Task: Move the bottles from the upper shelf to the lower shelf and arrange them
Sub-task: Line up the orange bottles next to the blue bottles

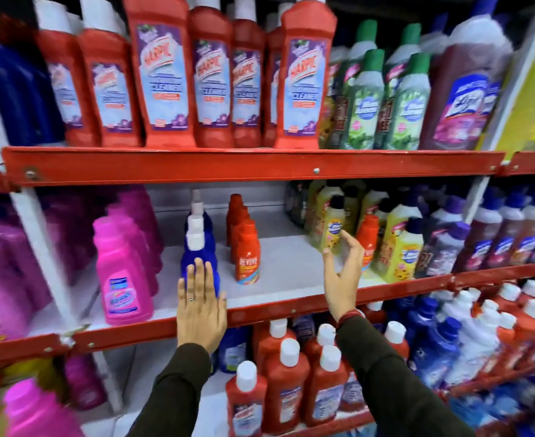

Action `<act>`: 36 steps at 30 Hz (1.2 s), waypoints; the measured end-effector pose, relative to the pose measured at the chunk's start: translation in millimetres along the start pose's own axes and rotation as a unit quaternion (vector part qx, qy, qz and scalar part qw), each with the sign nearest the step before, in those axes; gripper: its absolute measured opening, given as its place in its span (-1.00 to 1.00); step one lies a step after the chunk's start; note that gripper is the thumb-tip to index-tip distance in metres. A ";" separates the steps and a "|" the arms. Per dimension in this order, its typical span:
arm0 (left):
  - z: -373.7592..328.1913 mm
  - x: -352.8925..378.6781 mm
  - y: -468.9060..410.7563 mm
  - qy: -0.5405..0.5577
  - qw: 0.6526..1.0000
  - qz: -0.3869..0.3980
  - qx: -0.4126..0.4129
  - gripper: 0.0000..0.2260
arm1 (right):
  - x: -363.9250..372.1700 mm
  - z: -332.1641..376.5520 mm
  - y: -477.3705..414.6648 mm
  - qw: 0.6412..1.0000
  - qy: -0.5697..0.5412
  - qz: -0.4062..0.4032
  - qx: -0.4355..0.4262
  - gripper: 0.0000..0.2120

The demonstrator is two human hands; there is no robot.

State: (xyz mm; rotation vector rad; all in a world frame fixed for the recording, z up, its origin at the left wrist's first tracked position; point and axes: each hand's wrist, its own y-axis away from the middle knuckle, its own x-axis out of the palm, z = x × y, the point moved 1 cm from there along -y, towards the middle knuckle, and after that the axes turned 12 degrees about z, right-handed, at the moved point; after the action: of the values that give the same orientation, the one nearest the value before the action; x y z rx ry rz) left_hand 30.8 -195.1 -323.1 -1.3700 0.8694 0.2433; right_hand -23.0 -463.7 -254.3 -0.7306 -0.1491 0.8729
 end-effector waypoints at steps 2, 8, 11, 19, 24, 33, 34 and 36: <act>2.5 9.6 0.9 -0.007 1.000 -0.010 -0.001 -0.27 | -23.9 -16.9 -18.0 0.999 0.033 -0.025 0.035 -0.52; 10.3 22.5 2.2 -0.010 1.000 -0.016 0.008 -0.30 | -53.8 -50.3 -68.6 0.986 0.091 -0.010 0.141 -0.38; 10.9 21.6 2.6 -0.002 1.000 -0.012 0.007 -0.31 | -54.7 -56.3 -88.4 0.982 0.080 0.010 0.171 -0.40; 8.0 14.6 1.3 -0.006 1.000 -0.016 0.003 -0.31 | -51.0 -52.1 -89.5 0.980 0.064 0.001 0.190 -0.55; 7.3 12.6 1.0 -0.018 1.000 -0.018 0.001 -0.30 | -31.0 -21.3 -69.0 0.989 0.019 0.002 0.147 -0.56; 6.1 8.3 0.2 -0.028 1.000 -0.004 -0.008 -0.31 | 34.3 37.7 -26.8 0.991 -0.001 0.105 0.077 -0.53; 5.9 8.1 0.1 -0.028 1.000 -0.002 -0.009 -0.31 | 42.2 40.7 -22.0 0.991 0.002 0.113 0.074 -0.52; 6.1 8.7 0.4 -0.026 1.000 -0.002 -0.010 -0.31 | 56.7 46.2 -13.3 0.989 0.005 0.126 0.074 -0.51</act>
State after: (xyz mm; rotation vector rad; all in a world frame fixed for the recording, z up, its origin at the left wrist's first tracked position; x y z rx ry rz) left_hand 38.8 -192.2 -329.4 -1.3770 0.8237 0.2843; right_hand 3.7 -403.1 -220.5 -0.6221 0.0179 1.1093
